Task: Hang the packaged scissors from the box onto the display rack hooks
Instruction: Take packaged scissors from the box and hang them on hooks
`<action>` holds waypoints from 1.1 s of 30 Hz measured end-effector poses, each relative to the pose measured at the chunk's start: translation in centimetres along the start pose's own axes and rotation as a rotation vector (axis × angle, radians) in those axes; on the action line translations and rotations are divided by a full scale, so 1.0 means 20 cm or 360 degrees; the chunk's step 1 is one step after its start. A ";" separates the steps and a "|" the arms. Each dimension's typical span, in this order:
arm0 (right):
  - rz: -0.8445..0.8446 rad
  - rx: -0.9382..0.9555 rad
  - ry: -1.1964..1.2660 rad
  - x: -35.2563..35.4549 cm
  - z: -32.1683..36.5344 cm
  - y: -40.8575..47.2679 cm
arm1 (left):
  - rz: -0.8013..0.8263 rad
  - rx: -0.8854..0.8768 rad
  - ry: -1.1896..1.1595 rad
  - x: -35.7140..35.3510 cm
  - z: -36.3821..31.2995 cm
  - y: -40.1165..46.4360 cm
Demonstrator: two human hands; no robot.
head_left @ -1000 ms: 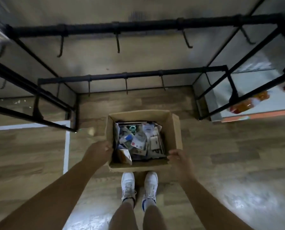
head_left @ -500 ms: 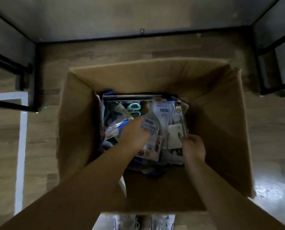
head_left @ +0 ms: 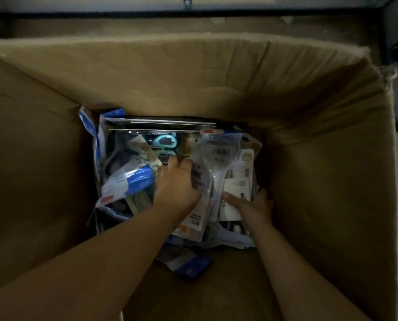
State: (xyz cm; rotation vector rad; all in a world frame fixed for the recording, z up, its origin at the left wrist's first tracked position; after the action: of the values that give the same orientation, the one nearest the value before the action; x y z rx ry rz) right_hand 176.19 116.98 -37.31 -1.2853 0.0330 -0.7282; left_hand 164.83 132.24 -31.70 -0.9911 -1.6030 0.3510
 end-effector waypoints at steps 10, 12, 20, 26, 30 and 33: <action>0.0225 0.0062 -0.0248 -0.03 0.05 0.03 | -0.0046 0.0169 0.0052 -0.09 -0.07 0.05; 0.0219 0.0165 -0.0596 -0.05 0.09 -0.01 | -0.0073 0.0188 0.0052 -0.09 -0.07 0.06; 0.0116 0.0349 -0.0191 0.01 0.17 -0.22 | -0.0055 -0.0018 -0.0067 -0.06 -0.03 -0.03; -0.0305 0.0719 -0.0554 0.23 0.47 -0.76 | -0.0032 0.0008 -0.0407 0.19 -0.05 -0.37; -0.0455 0.0873 -0.0596 0.49 0.64 -1.21 | 0.0015 -0.0069 -0.0673 0.48 -0.24 -0.74; -0.0418 0.0884 -0.0351 0.67 0.72 -1.56 | -0.0008 -0.0050 -0.0975 0.71 -0.36 -1.07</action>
State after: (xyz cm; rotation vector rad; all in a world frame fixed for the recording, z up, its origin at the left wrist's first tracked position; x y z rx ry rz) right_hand 177.83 119.46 -0.54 -0.8328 -0.4941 -0.7466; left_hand 162.93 128.15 -5.32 -0.9529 -2.1626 0.6739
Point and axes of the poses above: each hand's wrist, its own y-axis towards the middle knuckle, its own x-axis out of the back of the hand, z = x × y, the point moved 6 cm from there along y, towards the middle knuckle, and after that the axes turned 2 degrees about z, right-handed, at the moved point
